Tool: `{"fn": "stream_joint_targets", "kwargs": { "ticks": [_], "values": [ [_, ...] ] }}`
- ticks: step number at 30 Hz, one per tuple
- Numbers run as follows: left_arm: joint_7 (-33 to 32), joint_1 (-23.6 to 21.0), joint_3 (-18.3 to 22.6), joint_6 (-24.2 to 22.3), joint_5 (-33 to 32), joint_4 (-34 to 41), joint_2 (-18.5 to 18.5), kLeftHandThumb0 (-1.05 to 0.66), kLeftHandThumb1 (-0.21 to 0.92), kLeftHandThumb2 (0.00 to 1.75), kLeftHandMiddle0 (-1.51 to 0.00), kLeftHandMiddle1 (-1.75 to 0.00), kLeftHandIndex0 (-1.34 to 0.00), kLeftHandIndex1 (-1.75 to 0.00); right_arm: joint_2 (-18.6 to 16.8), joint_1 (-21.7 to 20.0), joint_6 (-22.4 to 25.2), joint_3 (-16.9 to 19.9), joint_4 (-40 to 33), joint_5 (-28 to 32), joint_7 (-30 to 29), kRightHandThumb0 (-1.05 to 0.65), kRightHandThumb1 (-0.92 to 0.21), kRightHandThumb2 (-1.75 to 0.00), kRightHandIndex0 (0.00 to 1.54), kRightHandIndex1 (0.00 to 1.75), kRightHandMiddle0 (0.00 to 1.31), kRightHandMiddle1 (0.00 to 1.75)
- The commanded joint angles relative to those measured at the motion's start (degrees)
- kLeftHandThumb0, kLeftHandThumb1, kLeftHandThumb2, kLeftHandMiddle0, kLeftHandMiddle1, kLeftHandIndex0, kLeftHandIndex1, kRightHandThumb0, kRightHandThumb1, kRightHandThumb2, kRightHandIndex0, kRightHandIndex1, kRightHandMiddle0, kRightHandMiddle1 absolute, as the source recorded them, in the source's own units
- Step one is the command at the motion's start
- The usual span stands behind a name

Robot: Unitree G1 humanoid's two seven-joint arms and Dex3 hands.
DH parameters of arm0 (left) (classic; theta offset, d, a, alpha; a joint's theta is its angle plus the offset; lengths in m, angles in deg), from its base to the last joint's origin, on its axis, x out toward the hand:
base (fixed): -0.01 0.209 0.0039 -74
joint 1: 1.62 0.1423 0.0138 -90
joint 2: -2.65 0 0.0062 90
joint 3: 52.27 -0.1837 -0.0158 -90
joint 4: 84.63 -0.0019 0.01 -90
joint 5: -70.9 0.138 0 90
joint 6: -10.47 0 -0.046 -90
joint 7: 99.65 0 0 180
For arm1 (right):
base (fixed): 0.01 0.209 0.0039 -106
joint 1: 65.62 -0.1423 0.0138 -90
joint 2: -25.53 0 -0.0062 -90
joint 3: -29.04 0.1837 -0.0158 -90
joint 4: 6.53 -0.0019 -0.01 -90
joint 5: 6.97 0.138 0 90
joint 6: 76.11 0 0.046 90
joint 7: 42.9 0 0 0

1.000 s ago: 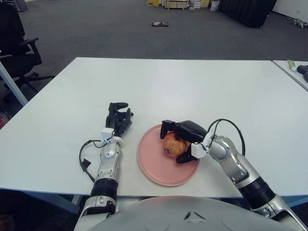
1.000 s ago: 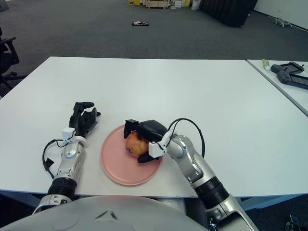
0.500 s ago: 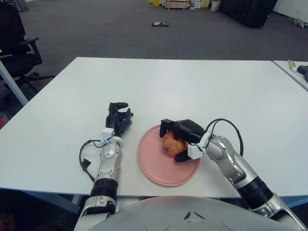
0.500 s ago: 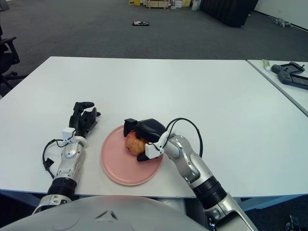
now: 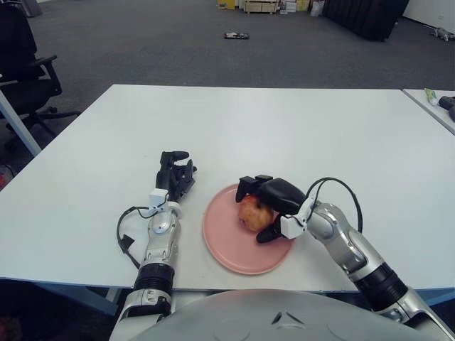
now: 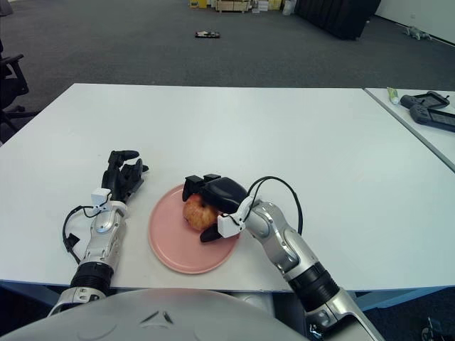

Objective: Put the apple into the plate.

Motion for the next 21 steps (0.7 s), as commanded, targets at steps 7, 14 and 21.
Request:
{"fn": "stream_joint_targets", "kwargs": {
  "ticks": [7,14,21],
  "values": [
    [0.0,-0.4,0.1,0.1,-0.2,-0.6,0.0,-0.35,0.92,0.52,-0.39,-1.53,-0.2,-1.75,0.6,-0.6,-3.9,2.4,-0.6,1.4,-3.8,-0.89,-0.65,-0.55,0.0,0.02,0.0,0.24],
    [-0.5,-0.3,0.2,0.1,-0.1,-0.4,0.2,-0.35,0.91,0.53,-0.39,-1.53,-0.2,-1.75,0.3,0.7,-4.3,4.9,-3.9,10.6,-1.4,-1.02,-0.7,-0.41,0.0,0.0,0.0,0.02],
    [-0.1,-0.5,0.4,0.0,-0.7,-0.6,0.4,-0.35,0.91,0.54,-0.39,-1.53,-0.2,-1.75,1.3,4.7,-0.8,8.7,-10.7,35.6,8.4,-1.05,-0.79,-0.27,0.0,0.0,0.0,0.0]
  ]
}}
